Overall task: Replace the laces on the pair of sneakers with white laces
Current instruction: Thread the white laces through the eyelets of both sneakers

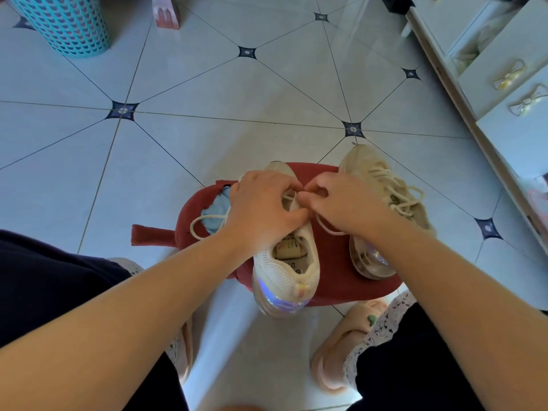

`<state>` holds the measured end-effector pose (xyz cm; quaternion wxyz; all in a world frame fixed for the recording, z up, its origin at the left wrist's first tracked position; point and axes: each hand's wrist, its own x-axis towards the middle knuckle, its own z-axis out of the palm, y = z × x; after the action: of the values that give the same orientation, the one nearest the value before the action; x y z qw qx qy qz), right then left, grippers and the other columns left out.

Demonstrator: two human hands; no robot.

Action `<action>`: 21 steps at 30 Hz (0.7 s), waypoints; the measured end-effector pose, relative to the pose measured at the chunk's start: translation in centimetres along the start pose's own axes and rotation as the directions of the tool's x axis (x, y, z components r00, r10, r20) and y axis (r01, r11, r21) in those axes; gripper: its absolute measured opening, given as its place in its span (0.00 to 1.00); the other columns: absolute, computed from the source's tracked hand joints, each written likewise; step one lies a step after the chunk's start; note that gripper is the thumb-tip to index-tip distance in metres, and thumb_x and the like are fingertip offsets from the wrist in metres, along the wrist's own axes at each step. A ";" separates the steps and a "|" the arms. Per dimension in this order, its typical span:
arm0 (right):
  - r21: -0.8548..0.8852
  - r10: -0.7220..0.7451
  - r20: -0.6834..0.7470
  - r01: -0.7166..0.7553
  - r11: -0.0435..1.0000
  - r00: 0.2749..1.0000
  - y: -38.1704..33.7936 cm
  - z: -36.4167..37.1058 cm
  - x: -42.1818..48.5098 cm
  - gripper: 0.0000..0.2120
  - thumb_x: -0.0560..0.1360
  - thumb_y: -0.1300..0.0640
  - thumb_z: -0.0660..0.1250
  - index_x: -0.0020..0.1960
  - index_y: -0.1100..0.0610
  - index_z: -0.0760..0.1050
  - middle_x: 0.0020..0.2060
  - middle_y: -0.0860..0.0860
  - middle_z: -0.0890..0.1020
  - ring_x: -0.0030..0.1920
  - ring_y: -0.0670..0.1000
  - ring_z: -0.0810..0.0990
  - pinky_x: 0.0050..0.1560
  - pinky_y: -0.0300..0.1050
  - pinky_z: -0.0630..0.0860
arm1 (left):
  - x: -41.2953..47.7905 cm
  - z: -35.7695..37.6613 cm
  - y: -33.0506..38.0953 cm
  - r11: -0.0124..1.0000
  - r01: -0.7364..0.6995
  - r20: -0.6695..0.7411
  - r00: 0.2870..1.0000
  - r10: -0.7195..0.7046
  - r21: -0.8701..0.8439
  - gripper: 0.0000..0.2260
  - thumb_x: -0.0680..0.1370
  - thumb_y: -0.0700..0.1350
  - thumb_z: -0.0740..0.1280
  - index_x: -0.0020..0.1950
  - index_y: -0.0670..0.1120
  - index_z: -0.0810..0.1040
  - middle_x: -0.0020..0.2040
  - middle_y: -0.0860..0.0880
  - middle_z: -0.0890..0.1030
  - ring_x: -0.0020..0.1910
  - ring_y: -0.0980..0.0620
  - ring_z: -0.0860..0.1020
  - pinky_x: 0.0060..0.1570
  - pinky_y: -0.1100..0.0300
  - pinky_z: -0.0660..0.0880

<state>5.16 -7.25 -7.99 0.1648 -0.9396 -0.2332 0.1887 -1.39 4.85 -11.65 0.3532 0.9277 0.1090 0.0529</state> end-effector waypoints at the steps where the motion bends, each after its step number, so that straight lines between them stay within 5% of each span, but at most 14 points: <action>1: -0.035 -0.015 -0.020 0.014 0.999 1.000 -0.1 0.3 0.2 0.10 0.75 0.48 0.64 0.47 0.54 0.76 0.37 0.45 0.74 0.42 0.45 0.71 0.42 0.39 0.63 | 0.0 0.0 0.0 1.000 -0.003 0.002 1.000 0.003 0.009 0.14 0.68 0.59 0.68 0.51 0.59 0.77 0.52 0.58 0.77 0.59 0.50 0.67 0.50 0.57 0.56; 5: -0.056 -0.021 -0.011 0.020 0.998 1.000 -0.1 -0.7 0.5 0.10 0.77 0.52 0.62 0.47 0.58 0.77 0.44 0.50 0.78 0.45 0.48 0.73 0.44 0.41 0.65 | 0.1 0.0 -0.2 0.999 -0.020 -0.008 1.000 0.021 0.031 0.14 0.68 0.60 0.68 0.52 0.59 0.77 0.50 0.59 0.77 0.59 0.51 0.69 0.50 0.57 0.56; 8: 0.135 0.119 -0.231 -0.089 0.987 0.966 0.7 -4.5 1.0 0.10 0.77 0.58 0.59 0.47 0.62 0.76 0.46 0.57 0.79 0.48 0.57 0.74 0.48 0.46 0.69 | 0.3 -0.2 -0.2 1.000 0.008 -0.009 1.000 -0.008 0.008 0.14 0.68 0.59 0.68 0.52 0.59 0.77 0.47 0.61 0.75 0.58 0.52 0.69 0.50 0.57 0.56; 12: 0.392 0.332 -0.457 -0.148 0.908 0.825 2.2 -8.6 0.9 0.10 0.76 0.56 0.58 0.45 0.60 0.76 0.34 0.51 0.73 0.38 0.52 0.71 0.40 0.44 0.69 | 0.3 -0.1 -0.2 1.000 0.010 0.004 1.000 -0.010 0.015 0.14 0.68 0.60 0.68 0.52 0.59 0.76 0.48 0.61 0.74 0.59 0.52 0.68 0.51 0.57 0.56; 17: -0.038 0.039 -0.041 -0.040 0.998 0.998 0.4 -2.8 0.0 0.20 0.77 0.47 0.60 0.38 0.63 0.76 0.36 0.59 0.76 0.36 0.52 0.72 0.39 0.46 0.69 | 0.0 0.1 -0.2 1.000 0.005 0.000 1.000 -0.005 0.006 0.19 0.68 0.60 0.69 0.56 0.57 0.75 0.52 0.58 0.76 0.60 0.51 0.68 0.51 0.57 0.57; 21: 0.052 0.018 -0.032 -0.017 0.999 0.999 0.3 -0.6 0.4 0.15 0.74 0.45 0.65 0.48 0.58 0.78 0.43 0.50 0.79 0.43 0.48 0.74 0.39 0.42 0.66 | -0.1 0.0 -0.2 1.000 -0.008 -0.012 1.000 0.008 0.017 0.21 0.67 0.61 0.68 0.57 0.56 0.75 0.53 0.56 0.77 0.59 0.50 0.68 0.50 0.57 0.57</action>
<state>5.87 -7.47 -7.69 0.1911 -0.9400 -0.2174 0.1807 -1.53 4.98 -11.85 0.3442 0.9308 0.1077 0.0590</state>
